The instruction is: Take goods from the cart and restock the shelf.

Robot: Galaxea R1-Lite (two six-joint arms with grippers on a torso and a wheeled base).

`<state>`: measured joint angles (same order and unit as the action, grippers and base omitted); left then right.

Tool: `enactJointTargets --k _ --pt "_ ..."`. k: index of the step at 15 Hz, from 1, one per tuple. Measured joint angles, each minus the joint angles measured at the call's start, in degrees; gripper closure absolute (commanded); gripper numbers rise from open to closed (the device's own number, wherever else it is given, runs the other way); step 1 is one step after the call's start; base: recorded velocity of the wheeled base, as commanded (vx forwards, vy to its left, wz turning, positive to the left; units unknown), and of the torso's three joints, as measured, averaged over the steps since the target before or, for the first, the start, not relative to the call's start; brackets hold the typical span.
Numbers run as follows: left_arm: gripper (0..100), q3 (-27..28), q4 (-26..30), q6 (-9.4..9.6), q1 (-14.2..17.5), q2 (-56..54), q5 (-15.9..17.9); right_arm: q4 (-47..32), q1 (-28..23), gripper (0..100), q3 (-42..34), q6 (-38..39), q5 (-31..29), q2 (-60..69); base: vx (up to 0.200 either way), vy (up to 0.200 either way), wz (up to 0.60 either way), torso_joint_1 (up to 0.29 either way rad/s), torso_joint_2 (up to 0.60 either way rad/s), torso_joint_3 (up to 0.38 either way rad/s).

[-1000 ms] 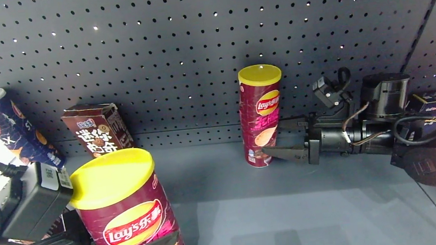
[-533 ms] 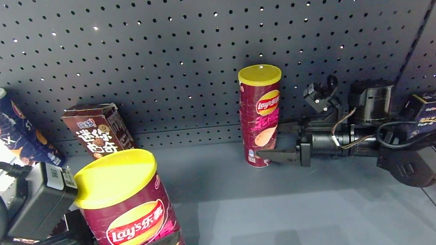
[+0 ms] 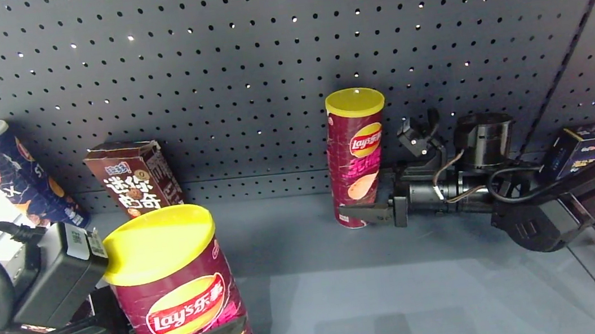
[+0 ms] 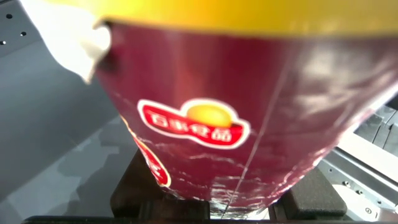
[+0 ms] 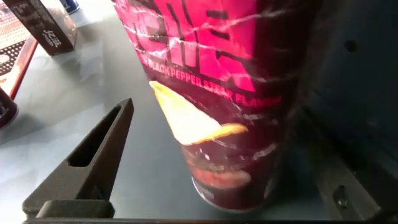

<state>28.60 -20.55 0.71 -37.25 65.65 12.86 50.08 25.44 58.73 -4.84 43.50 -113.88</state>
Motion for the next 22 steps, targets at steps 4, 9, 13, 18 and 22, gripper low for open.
enactJointTargets --k 4,9,13,18,22 --pt "100 -0.2 0.0 0.0 0.0 0.0 0.0 0.2 0.6 100 0.5 0.0 -0.5 -0.6 0.0 0.0 0.0 0.0 0.0 0.0" --pt "100 -0.4 0.0 -0.02 0.4 0.0 0.0 -0.4 1.7 100 -0.9 0.0 -3.3 1.1 0.0 0.0 0.0 0.0 0.0 0.0" --pt "100 -0.4 0.0 0.0 0.4 0.0 0.0 -0.5 5.2 100 -6.2 0.0 -12.2 7.2 0.0 0.0 0.0 0.0 0.0 0.0" --pt "100 0.0 0.0 0.05 0.4 0.0 0.0 0.3 10.4 100 -16.6 0.0 -19.1 15.7 0.0 0.0 0.0 0.0 0.0 0.0" --pt "100 0.5 -0.4 0.0 0.4 -0.1 0.1 3.1 14.8 100 -23.8 0.2 -25.2 20.9 0.0 0.0 0.0 0.0 0.0 0.0"
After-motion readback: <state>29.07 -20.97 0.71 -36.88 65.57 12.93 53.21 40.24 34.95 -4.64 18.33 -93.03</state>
